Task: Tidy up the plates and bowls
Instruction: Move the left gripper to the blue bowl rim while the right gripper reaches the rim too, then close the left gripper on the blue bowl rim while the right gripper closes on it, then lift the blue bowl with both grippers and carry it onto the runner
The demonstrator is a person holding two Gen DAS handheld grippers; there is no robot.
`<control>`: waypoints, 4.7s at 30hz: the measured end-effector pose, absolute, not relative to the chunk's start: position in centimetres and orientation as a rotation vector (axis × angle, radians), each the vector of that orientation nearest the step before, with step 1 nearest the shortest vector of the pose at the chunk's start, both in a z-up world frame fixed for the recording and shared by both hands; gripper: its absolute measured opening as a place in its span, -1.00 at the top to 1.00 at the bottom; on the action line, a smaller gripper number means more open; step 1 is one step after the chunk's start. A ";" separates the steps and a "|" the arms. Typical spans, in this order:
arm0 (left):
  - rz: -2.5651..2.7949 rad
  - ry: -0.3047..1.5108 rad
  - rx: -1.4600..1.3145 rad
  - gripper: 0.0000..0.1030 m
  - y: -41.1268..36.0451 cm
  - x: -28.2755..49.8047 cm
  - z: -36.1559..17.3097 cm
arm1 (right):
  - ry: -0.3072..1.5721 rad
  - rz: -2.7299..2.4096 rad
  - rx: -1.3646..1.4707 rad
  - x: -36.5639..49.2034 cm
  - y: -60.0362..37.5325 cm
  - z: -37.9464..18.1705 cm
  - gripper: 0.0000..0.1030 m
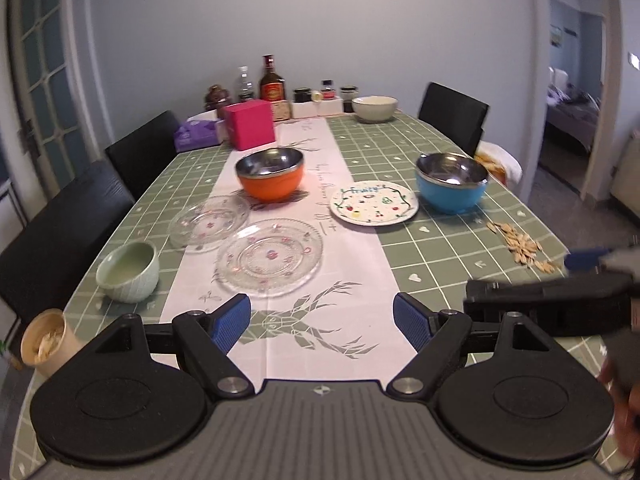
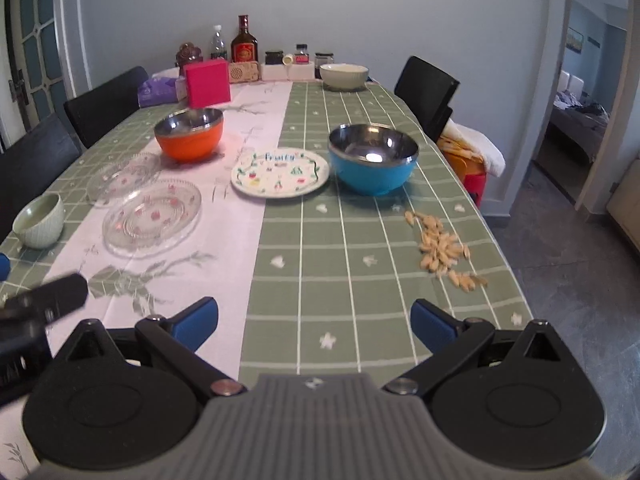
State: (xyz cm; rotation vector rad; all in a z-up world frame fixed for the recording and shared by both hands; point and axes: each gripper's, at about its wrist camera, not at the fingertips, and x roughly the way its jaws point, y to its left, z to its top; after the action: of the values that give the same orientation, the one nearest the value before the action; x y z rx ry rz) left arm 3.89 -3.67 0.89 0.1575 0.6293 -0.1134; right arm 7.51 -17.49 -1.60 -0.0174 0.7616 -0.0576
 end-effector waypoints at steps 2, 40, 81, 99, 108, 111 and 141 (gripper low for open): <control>-0.133 0.625 0.190 -0.84 -4.4 4.5 1.0 | 0.763 -0.042 -0.095 8.6 -17.7 -1.4 -0.95; -0.212 0.833 -0.016 -0.84 -18.3 32.1 -4.8 | 0.855 -0.090 0.461 32.6 -37.5 -3.7 -0.95; -0.146 0.984 -0.060 0.60 -19.6 34.7 -7.7 | 0.943 -0.005 0.409 33.9 -35.7 -7.8 0.61; -0.131 1.019 0.031 0.59 -11.9 23.7 0.6 | 0.976 0.121 0.381 24.6 -28.0 -0.5 0.63; -0.077 1.025 0.031 0.59 -4.5 14.1 1.8 | 1.008 0.250 0.269 15.4 -19.6 0.9 0.62; -0.090 1.031 -0.004 0.59 -1.7 11.4 1.2 | 1.007 0.279 0.234 12.7 -17.2 0.7 0.63; -0.088 1.116 -0.074 0.66 8.7 2.0 -5.3 | 1.135 0.446 0.077 3.5 -7.4 -5.5 0.59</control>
State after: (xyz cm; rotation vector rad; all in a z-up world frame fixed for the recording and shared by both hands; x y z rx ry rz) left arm 1.98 8.66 -5.28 -0.0735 1.1157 -0.0876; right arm 3.55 -7.39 -5.50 0.0766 1.1350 0.4457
